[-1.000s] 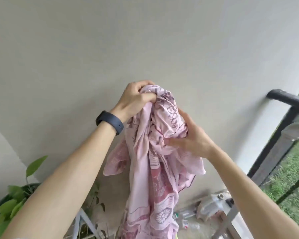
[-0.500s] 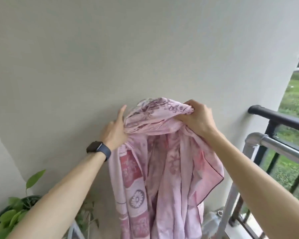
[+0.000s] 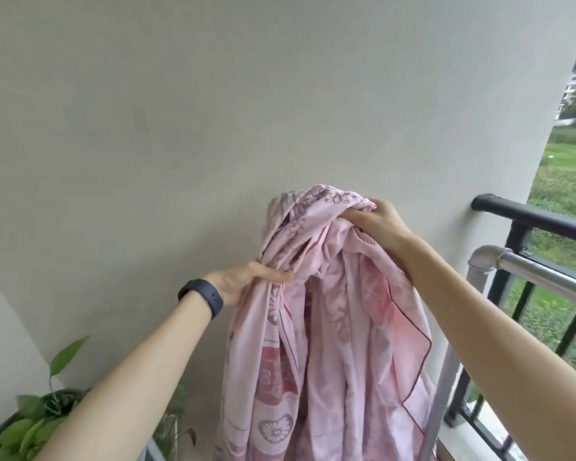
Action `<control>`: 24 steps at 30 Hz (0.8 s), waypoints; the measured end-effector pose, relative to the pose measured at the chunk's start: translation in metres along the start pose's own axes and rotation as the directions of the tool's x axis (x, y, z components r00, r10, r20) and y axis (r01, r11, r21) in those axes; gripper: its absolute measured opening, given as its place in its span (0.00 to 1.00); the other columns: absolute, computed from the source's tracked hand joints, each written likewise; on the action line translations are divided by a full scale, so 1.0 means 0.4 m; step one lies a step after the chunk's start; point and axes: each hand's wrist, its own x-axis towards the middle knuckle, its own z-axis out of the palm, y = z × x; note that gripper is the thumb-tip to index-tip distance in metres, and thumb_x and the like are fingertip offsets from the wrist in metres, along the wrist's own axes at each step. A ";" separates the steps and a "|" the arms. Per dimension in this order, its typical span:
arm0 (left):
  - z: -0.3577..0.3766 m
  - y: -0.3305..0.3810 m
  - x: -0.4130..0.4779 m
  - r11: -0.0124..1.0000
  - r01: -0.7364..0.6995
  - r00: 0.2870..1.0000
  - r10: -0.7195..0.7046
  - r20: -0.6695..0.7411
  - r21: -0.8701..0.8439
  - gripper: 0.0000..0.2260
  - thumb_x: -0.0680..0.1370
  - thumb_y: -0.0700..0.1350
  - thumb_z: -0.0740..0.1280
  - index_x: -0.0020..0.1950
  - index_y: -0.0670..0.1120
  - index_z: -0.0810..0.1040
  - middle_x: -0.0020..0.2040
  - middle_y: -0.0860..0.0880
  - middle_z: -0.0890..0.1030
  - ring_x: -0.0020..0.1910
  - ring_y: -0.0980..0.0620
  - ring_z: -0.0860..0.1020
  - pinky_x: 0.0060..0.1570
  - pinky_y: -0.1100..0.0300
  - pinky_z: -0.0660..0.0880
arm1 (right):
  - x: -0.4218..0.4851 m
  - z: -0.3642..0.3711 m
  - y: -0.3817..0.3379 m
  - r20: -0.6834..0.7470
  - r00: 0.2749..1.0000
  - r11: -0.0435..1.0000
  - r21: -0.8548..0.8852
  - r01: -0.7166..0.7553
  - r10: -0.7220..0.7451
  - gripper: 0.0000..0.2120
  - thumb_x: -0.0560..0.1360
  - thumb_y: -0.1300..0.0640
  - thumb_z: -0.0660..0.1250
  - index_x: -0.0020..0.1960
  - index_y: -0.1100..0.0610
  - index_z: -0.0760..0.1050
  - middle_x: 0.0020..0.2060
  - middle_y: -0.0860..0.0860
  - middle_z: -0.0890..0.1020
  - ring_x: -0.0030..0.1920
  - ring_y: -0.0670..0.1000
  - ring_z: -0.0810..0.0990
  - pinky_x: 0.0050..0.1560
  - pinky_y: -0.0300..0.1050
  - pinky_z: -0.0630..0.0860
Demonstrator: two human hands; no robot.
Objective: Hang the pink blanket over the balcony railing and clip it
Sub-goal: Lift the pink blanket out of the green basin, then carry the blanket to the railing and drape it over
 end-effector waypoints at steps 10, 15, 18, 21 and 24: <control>-0.084 0.050 0.055 0.965 -0.114 0.935 0.185 -0.303 0.237 0.24 0.62 0.39 0.82 0.57 0.48 0.82 0.53 0.53 0.86 0.56 0.53 0.82 0.65 0.57 0.73 | 0.016 -0.022 0.037 0.227 0.974 0.997 -0.071 -0.008 0.024 0.05 0.74 0.54 0.73 0.48 0.54 0.84 0.44 0.48 0.87 0.46 0.49 0.86 0.49 0.46 0.82; -0.119 0.117 0.075 0.904 -0.257 0.785 0.402 -0.472 0.343 0.20 0.63 0.40 0.81 0.53 0.49 0.83 0.50 0.51 0.86 0.53 0.53 0.83 0.60 0.52 0.77 | 0.028 -0.027 0.080 0.226 0.974 0.982 -0.188 0.012 0.031 0.27 0.64 0.33 0.77 0.57 0.46 0.82 0.52 0.44 0.86 0.55 0.47 0.84 0.59 0.50 0.80; -0.082 0.152 0.093 0.865 -0.411 0.636 0.499 -0.589 0.288 0.12 0.67 0.42 0.74 0.50 0.49 0.84 0.49 0.53 0.86 0.53 0.53 0.83 0.57 0.53 0.79 | 0.029 0.034 0.135 0.316 0.936 0.883 -0.469 0.012 0.155 0.48 0.55 0.27 0.77 0.70 0.42 0.69 0.60 0.43 0.79 0.64 0.50 0.76 0.66 0.52 0.74; -0.052 0.186 0.105 0.832 -0.455 0.621 0.551 -0.557 0.316 0.09 0.70 0.40 0.70 0.48 0.49 0.83 0.48 0.53 0.85 0.52 0.53 0.83 0.53 0.58 0.78 | 0.039 0.101 0.194 0.225 0.940 0.763 -0.644 -0.056 0.258 0.45 0.55 0.31 0.79 0.68 0.42 0.71 0.58 0.44 0.80 0.59 0.50 0.78 0.60 0.48 0.77; -0.109 0.197 0.080 0.699 -0.246 0.644 0.635 -0.426 0.671 0.22 0.66 0.51 0.75 0.59 0.51 0.80 0.53 0.56 0.83 0.54 0.53 0.81 0.51 0.59 0.75 | 0.070 0.050 0.174 0.039 0.980 0.637 -0.765 -0.096 0.195 0.17 0.65 0.44 0.76 0.50 0.49 0.79 0.46 0.52 0.83 0.49 0.59 0.81 0.43 0.47 0.77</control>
